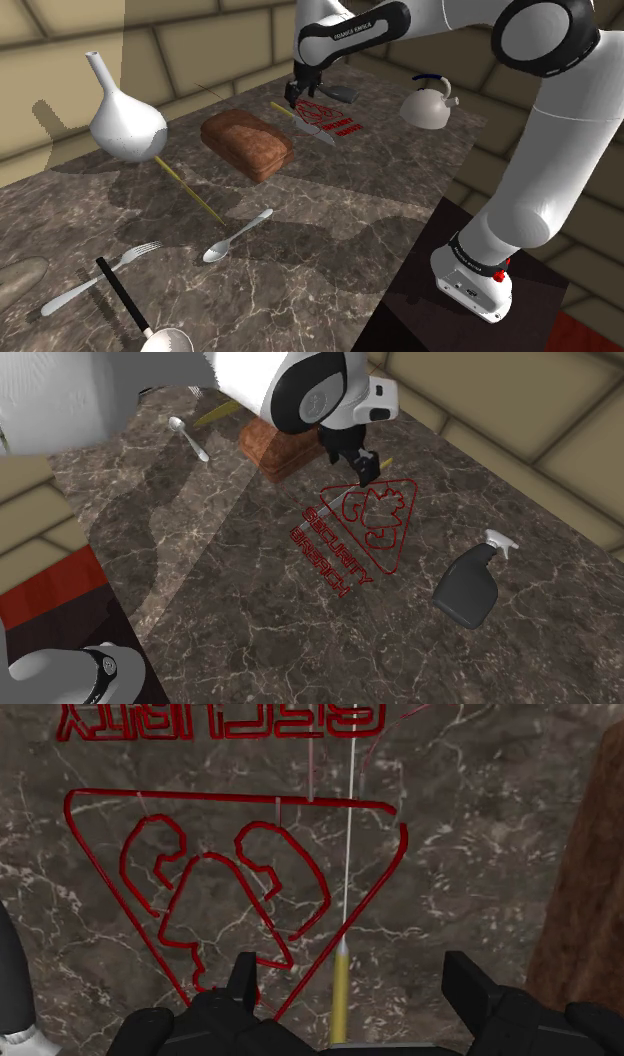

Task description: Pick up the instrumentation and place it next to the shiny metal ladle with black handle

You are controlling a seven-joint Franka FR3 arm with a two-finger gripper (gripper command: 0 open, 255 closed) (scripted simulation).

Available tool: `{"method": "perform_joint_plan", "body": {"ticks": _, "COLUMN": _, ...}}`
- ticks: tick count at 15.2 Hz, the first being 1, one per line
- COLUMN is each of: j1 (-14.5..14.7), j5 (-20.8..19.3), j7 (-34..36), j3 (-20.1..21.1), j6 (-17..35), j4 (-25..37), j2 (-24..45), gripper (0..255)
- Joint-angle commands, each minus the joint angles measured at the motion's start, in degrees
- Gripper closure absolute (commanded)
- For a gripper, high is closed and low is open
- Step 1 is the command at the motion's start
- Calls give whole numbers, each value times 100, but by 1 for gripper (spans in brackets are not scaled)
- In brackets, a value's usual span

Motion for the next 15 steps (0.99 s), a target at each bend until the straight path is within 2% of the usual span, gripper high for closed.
{"method": "perform_joint_plan", "body": {"ticks": 1, "j1": 42, "j5": -68, "j7": 27, "j3": -14, "j6": 11, "j4": 482, "j2": 456, "gripper": 0}}
{"method": "perform_joint_plan", "body": {"ticks": 7, "j1": 213, "j5": -206, "j7": 20, "j3": -73, "j6": -188, "j4": 2270, "j2": 1934, "gripper": 0}}
{"method": "perform_joint_plan", "body": {"ticks": 15, "j1": 220, "j5": -256, "j7": 36, "j3": -118, "j6": 115, "j4": 2443, "j2": 2403, "gripper": 0}}
